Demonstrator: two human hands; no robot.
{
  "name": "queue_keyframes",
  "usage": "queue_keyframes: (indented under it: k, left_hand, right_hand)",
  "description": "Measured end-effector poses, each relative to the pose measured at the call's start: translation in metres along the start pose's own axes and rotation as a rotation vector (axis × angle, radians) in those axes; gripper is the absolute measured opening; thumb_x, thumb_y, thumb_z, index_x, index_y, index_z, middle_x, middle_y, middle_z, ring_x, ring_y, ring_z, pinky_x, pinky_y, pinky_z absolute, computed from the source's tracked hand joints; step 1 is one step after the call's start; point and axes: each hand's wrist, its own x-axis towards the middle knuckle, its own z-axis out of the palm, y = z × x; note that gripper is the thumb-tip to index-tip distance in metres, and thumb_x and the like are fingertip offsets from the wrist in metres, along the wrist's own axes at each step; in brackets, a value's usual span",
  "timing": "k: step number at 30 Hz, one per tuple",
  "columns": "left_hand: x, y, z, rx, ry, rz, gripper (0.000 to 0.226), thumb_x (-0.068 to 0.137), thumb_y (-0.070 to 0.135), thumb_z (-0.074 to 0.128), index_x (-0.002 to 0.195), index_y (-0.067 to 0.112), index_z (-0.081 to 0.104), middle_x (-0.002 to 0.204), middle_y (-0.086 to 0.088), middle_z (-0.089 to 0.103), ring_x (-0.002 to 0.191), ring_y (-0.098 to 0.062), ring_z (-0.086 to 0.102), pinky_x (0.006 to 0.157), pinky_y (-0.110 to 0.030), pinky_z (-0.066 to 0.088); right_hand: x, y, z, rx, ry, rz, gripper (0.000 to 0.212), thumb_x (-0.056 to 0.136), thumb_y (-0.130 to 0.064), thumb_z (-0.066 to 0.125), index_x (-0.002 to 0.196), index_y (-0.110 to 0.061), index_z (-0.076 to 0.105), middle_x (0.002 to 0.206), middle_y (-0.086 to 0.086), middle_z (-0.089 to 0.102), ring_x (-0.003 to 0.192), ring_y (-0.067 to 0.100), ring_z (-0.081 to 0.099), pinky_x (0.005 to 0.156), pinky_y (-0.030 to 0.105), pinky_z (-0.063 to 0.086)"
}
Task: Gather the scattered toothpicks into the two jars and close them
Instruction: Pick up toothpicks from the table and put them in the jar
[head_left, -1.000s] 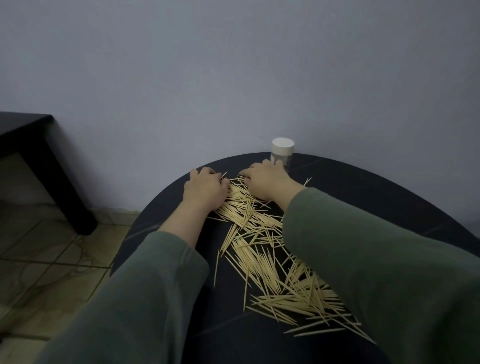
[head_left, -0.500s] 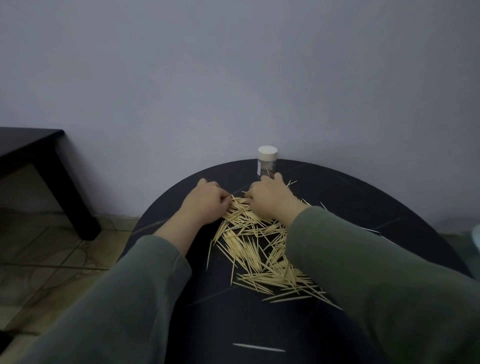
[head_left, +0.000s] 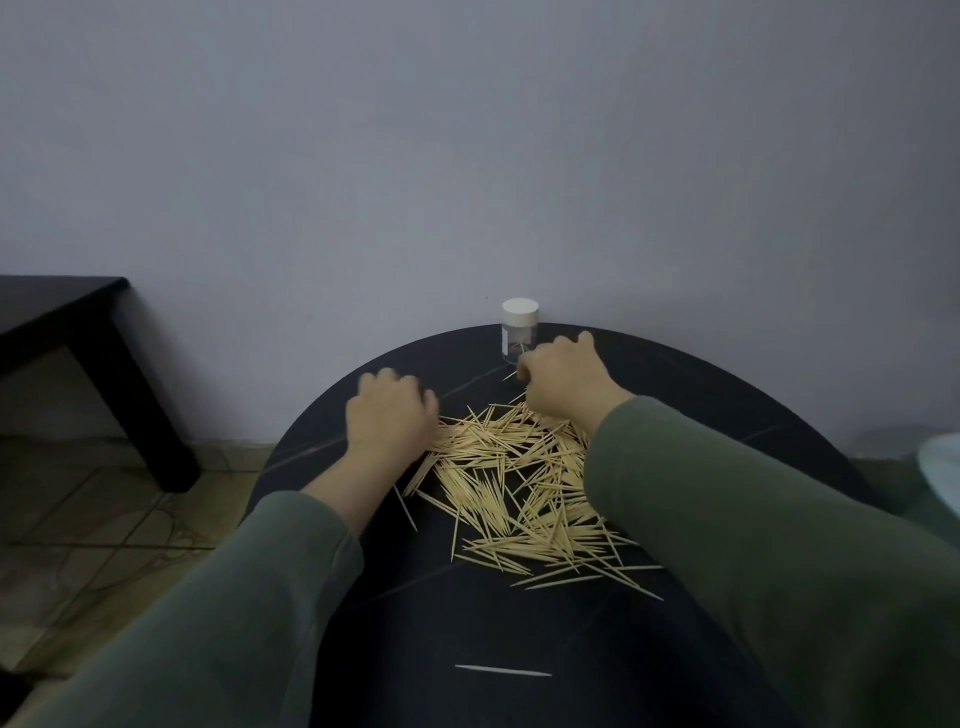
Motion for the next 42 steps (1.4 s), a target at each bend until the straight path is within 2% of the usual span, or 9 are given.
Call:
queue_keyframes:
  k: [3,6,10,19,24,28,32,37,42]
  left_hand:
    - [0.004,-0.004,0.001,0.109,-0.140,-0.323,0.066,0.098,0.052,0.030,0.134,0.000,0.046,0.133,-0.017,0.043,0.124,-0.032,0.039,0.096,-0.046,0.039]
    - [0.010,-0.004,0.009,0.105,-0.237,-0.404,0.072,0.097,0.057,0.026,0.136,0.000,0.046,0.138,-0.018,0.036,0.128,-0.034,0.035,0.100,-0.049,0.036]
    - [0.020,0.011,0.019,0.048,-0.224,-0.304,0.068,0.099,0.054,0.025,0.135,0.001,0.048,0.139,-0.018,0.037,0.126,-0.034,0.037,0.098,-0.047,0.039]
    - [0.032,0.038,0.033,-0.171,-0.116,-0.001,0.035,0.099,0.033,0.042,0.123,0.020,0.065,0.127,-0.006,0.055,0.116,-0.027,0.047,0.090,-0.039,0.045]
    - [0.033,0.047,0.036,-0.255,-0.093,0.104,0.030,0.096,0.025,0.046,0.113,0.026,0.071,0.116,0.001,0.065,0.109,-0.021,0.054,0.085,-0.036,0.049]
    - [0.037,0.046,0.034,-0.202,-0.052,0.184,0.037,0.098,0.019,0.040,0.131,0.022,0.057,0.135,0.000,0.051,0.119,-0.022,0.042,0.093,-0.038,0.044]
    - [0.048,0.040,0.039,-0.098,-0.120,0.233,0.052,0.095,0.010,0.038,0.146,0.021,0.038,0.152,0.004,0.036,0.125,-0.025,0.035,0.101,-0.041,0.039]
    - [0.061,0.040,0.041,-0.087,-0.241,0.254,0.047,0.102,0.025,0.029,0.148,0.020,0.034,0.153,0.004,0.034,0.129,-0.026,0.031,0.105,-0.044,0.036]
    - [0.059,0.039,0.040,0.002,-0.238,0.287,0.047,0.101,0.029,0.029,0.146,0.020,0.040,0.148,-0.001,0.039,0.128,-0.026,0.032,0.103,-0.044,0.038]
  right_hand:
    - [0.012,0.004,0.003,-0.060,-0.067,0.168,0.038,0.094,-0.035,0.050,0.126,-0.015,0.054,0.123,0.009,0.059,0.116,0.028,0.050,0.101,0.051,0.031]
    - [0.020,0.002,0.006,-0.034,-0.171,0.377,0.044,0.097,-0.038,0.040,0.129,-0.010,0.053,0.130,0.015,0.054,0.120,0.033,0.046,0.102,0.051,0.029]
    - [0.029,-0.003,0.020,0.050,-0.258,0.506,0.052,0.098,-0.042,0.033,0.132,-0.008,0.051,0.136,0.017,0.050,0.125,0.036,0.041,0.106,0.052,0.024]
    - [0.043,0.000,0.031,0.080,-0.031,0.437,0.045,0.095,-0.050,0.045,0.113,-0.013,0.062,0.116,0.011,0.063,0.117,0.032,0.049,0.103,0.051,0.025]
    - [0.052,-0.001,0.031,0.109,0.066,0.459,0.049,0.090,-0.059,0.049,0.102,-0.013,0.063,0.103,0.009,0.067,0.107,0.031,0.057,0.102,0.049,0.026]
    - [0.056,-0.006,0.028,0.112,0.033,0.459,0.046,0.085,-0.054,0.060,0.106,-0.014,0.061,0.106,0.008,0.066,0.109,0.031,0.057,0.103,0.048,0.026]
    - [0.053,-0.006,0.025,0.111,0.012,0.432,0.037,0.085,-0.046,0.062,0.105,-0.015,0.060,0.103,0.006,0.065,0.107,0.029,0.057,0.103,0.047,0.026]
    - [0.047,0.006,0.020,0.120,-0.065,0.409,0.028,0.086,-0.040,0.062,0.100,-0.017,0.057,0.086,0.003,0.055,0.097,0.025,0.057,0.100,0.046,0.028]
    - [0.038,0.015,0.017,0.074,-0.144,0.429,0.048,0.086,-0.049,0.058,0.118,-0.013,0.057,0.113,0.009,0.060,0.113,0.030,0.051,0.102,0.049,0.028]
